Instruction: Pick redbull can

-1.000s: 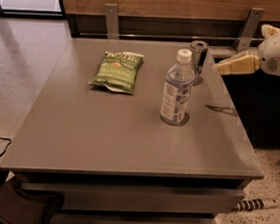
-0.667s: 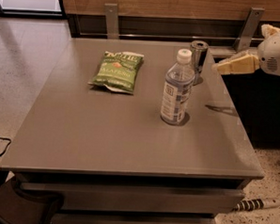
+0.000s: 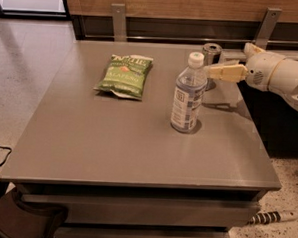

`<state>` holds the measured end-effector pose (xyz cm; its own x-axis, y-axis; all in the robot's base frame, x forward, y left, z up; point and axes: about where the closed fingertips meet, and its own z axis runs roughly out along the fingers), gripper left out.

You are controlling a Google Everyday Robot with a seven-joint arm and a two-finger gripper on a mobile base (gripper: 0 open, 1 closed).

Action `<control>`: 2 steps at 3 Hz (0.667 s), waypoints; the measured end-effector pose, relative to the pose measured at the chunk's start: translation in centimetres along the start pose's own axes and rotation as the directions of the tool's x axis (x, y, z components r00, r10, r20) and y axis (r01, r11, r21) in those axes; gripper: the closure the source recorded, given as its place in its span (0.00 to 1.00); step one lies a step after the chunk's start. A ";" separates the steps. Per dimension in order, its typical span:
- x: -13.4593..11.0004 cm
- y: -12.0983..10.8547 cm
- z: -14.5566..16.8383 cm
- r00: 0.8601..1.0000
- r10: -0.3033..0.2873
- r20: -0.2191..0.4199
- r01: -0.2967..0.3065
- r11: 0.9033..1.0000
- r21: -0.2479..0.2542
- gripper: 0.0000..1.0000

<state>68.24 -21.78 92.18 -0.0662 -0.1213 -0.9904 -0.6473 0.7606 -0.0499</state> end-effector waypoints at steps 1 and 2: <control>0.9 0.4 1.4 0.995 0.064 0.070 -0.061 0.997 -0.038 0.00; 1.9 0.6 2.8 0.992 0.071 0.108 -0.066 0.997 -0.047 0.00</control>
Offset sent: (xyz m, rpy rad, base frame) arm 0.0158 0.0176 -0.0269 0.1529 -0.0441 0.0395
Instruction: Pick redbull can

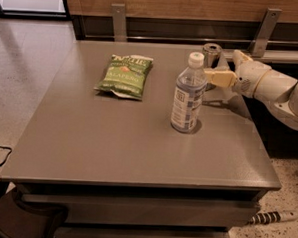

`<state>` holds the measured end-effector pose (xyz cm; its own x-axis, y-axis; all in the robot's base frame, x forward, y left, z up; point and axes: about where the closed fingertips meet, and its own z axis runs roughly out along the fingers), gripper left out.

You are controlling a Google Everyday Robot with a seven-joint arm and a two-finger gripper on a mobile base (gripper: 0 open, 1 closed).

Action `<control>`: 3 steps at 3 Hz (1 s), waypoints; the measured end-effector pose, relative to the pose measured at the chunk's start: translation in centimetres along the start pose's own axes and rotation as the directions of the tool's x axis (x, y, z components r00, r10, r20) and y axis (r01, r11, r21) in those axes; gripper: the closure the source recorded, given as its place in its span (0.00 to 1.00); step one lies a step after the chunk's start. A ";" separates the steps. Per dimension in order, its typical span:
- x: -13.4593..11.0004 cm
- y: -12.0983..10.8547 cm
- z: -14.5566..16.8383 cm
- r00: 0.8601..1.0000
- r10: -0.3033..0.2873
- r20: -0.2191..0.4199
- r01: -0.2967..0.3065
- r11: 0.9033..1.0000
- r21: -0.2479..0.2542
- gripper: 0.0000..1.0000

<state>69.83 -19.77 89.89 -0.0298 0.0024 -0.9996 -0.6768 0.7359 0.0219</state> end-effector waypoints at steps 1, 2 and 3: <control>1.3 -0.3 1.1 1.000 -0.010 0.020 0.010 1.000 0.002 0.00; 2.1 -0.4 2.4 0.999 -0.037 0.017 0.037 0.999 0.002 0.23; 2.0 -0.1 2.6 0.999 -0.034 0.019 0.034 0.999 -0.003 0.54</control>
Offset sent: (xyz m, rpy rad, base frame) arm 0.0339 0.0164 -0.0340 -0.0521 -0.0571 -0.0147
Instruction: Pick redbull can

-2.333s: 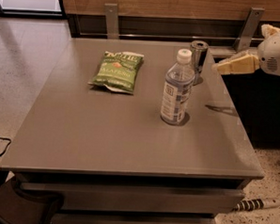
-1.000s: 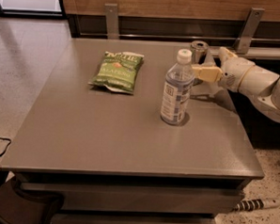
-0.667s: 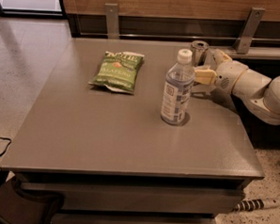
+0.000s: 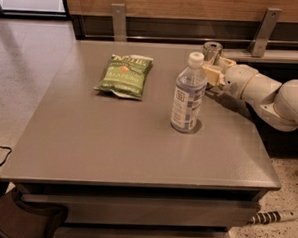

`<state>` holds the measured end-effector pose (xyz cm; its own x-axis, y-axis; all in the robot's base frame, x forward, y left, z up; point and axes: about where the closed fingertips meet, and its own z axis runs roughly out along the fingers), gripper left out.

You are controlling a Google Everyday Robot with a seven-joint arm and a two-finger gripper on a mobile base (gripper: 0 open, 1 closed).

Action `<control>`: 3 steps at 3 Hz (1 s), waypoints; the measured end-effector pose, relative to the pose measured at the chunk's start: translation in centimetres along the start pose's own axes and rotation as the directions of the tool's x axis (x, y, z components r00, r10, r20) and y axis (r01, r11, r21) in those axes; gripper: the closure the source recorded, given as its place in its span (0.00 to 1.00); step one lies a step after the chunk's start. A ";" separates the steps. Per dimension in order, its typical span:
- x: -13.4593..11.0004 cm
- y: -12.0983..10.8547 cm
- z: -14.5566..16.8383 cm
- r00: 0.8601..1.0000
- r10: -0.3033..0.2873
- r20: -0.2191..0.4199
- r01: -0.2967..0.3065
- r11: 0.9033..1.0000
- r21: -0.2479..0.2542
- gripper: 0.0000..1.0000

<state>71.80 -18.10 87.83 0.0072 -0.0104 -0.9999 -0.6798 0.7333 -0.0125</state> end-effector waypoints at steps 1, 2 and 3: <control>0.0 0.2 0.2 1.000 0.000 0.000 0.000 1.000 -0.003 0.78; -0.3 0.5 0.5 1.000 -0.005 0.003 0.005 1.000 -0.011 1.00; -1.1 0.6 0.4 1.000 -0.018 0.006 0.018 1.000 -0.008 1.00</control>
Offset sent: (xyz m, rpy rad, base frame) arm 0.0002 0.0021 0.0001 0.0002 -0.0002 0.0030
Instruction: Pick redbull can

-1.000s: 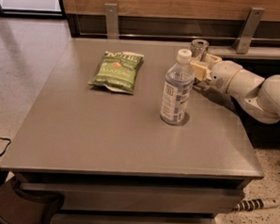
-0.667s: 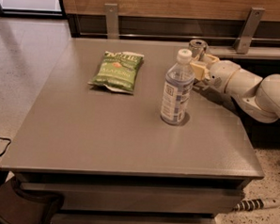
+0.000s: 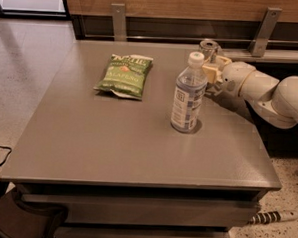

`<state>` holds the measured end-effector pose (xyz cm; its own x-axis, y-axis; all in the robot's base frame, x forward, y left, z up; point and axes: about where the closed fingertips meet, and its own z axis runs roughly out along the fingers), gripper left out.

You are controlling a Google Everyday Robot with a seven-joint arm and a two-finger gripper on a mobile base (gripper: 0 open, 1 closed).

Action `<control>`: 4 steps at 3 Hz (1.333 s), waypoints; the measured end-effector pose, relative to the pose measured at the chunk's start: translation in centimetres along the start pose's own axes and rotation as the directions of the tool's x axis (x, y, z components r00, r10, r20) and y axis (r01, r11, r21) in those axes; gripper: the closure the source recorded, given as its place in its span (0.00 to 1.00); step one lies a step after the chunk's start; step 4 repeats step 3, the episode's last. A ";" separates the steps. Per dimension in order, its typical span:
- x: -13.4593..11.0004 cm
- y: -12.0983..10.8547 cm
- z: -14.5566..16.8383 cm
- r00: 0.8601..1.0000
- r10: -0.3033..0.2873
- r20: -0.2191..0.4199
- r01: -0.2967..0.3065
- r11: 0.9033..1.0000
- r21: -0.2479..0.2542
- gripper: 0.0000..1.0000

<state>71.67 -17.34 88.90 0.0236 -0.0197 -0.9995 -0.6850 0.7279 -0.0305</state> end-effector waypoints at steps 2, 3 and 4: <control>-6.5 0.4 -1.6 0.993 -0.117 0.023 0.116 0.992 0.043 1.00; -8.9 0.7 -1.8 0.987 -0.155 0.042 0.153 0.987 0.046 1.00; -8.9 0.7 -1.8 0.987 -0.155 0.042 0.153 0.987 0.046 1.00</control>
Offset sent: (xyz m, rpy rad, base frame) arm -0.0253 -0.0177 0.0961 -0.0976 -0.1495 -0.0744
